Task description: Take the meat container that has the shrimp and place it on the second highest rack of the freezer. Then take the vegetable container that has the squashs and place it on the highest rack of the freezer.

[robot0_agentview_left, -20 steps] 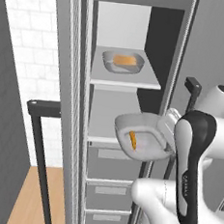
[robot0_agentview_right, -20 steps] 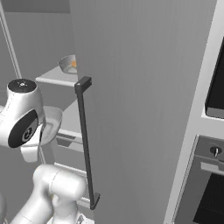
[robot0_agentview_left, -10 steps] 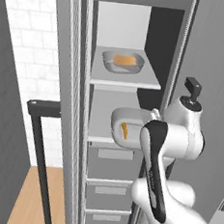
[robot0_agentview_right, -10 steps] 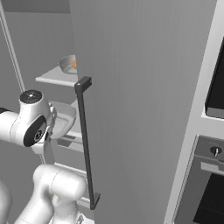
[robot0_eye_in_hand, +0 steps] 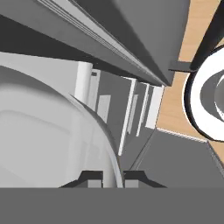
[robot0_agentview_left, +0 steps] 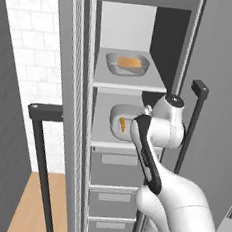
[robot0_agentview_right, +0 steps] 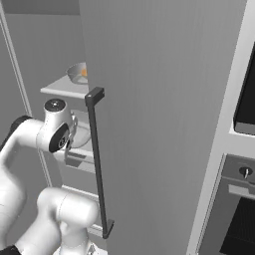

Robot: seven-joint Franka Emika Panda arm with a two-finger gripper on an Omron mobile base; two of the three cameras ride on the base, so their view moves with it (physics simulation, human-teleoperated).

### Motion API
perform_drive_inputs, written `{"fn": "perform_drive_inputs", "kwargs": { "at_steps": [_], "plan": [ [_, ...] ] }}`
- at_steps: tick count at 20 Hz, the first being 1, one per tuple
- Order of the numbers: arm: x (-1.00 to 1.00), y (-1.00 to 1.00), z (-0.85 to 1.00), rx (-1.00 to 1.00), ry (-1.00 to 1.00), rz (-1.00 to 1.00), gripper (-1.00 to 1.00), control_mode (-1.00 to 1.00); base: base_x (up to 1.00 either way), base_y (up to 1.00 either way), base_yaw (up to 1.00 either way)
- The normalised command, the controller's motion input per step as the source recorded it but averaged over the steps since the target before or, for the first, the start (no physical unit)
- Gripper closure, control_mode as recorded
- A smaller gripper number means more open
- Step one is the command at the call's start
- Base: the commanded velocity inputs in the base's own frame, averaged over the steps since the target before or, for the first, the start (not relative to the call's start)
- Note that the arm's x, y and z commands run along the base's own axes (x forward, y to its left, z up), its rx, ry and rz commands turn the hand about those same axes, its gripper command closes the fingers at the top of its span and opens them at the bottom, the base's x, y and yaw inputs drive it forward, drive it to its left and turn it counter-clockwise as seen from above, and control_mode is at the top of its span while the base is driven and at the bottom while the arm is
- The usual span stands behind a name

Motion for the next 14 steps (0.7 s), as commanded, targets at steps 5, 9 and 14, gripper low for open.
{"fn": "perform_drive_inputs", "kwargs": {
  "at_steps": [5, 9, 14],
  "plan": [
    [1.0, 0.17, -0.7, -0.04, 0.02, -0.05, 1.0, -1.0, 0.0, 0.0, 0.0],
    [0.89, 0.03, -0.53, -0.01, 0.0, -0.06, 1.0, -1.0, 0.0, 0.0, 0.0],
    [0.62, 0.0, -0.34, 0.0, 0.0, -0.03, 1.0, -1.0, 0.0, 0.0, 0.0]
  ]
}}
